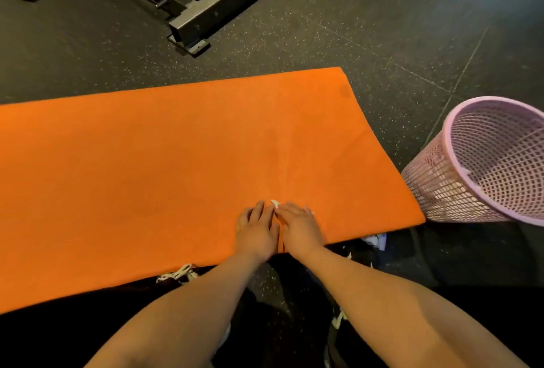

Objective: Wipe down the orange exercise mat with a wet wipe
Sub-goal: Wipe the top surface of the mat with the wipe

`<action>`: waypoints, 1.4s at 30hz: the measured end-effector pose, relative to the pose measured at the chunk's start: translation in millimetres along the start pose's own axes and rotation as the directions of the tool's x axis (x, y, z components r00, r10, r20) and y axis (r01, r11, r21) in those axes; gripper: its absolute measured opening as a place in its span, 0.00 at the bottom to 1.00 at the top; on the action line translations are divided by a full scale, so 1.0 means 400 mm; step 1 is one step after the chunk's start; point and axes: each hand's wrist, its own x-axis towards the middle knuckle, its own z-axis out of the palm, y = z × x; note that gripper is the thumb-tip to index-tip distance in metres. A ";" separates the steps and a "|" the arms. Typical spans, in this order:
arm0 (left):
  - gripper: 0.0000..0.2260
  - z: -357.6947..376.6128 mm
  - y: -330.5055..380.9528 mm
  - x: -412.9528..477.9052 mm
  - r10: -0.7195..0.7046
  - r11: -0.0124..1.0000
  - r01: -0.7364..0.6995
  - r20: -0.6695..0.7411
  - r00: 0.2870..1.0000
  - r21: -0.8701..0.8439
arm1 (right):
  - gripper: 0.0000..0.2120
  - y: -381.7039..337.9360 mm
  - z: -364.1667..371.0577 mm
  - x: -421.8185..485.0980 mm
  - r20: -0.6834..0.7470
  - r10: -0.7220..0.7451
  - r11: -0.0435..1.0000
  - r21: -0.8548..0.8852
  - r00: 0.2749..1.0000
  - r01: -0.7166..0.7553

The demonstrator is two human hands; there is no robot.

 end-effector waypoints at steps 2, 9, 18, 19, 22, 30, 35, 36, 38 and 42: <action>0.25 0.002 0.000 -0.018 -0.012 1.000 0.012 0.012 1.000 -0.015 | 0.22 -0.008 0.015 -0.038 -0.042 -0.013 1.000 0.010 0.999 0.013; 0.28 0.037 -0.048 -0.117 0.065 0.997 -0.067 -0.062 0.996 -0.041 | 0.25 -0.009 0.056 -0.143 0.014 -0.128 0.989 -0.075 0.992 0.129; 0.25 0.027 -0.072 -0.111 0.146 0.989 -0.148 -0.041 0.988 -0.029 | 0.29 -0.043 0.065 -0.157 0.051 -0.045 0.984 -0.170 0.998 0.053; 0.23 0.028 -0.073 -0.112 0.143 0.989 -0.145 -0.059 0.988 -0.035 | 0.29 -0.045 0.065 -0.157 0.071 -0.063 0.983 -0.168 0.996 0.074; 0.17 0.031 -0.068 -0.111 0.141 0.987 -0.148 -0.101 0.985 -0.059 | 0.29 -0.037 0.051 -0.147 0.078 -0.054 0.981 -0.184 0.996 0.068; 0.03 0.016 -0.048 -0.117 0.069 0.949 -0.129 -0.209 0.975 -0.286 | 0.24 -0.068 0.033 -0.151 0.000 -0.008 0.989 -0.148 1.000 0.008; 0.05 -0.012 -0.018 -0.106 0.033 0.912 -0.138 -0.268 0.963 -0.386 | 0.21 -0.076 -0.005 -0.130 -0.098 -0.059 0.985 -0.169 0.993 0.042; 0.04 -0.020 -0.009 -0.103 0.033 0.901 -0.152 -0.285 0.958 -0.406 | 0.20 -0.075 -0.017 -0.125 -0.111 -0.074 0.984 -0.173 0.991 0.054; 0.05 -0.040 0.011 -0.095 0.043 0.893 -0.175 -0.309 0.950 -0.415 | 0.20 -0.069 -0.040 -0.110 -0.138 -0.087 0.982 -0.177 0.987 0.062; 0.05 -0.060 0.053 -0.070 0.058 0.885 -0.208 -0.345 0.937 -0.416 | 0.21 -0.054 -0.075 -0.081 -0.183 -0.023 0.990 -0.142 0.983 -0.004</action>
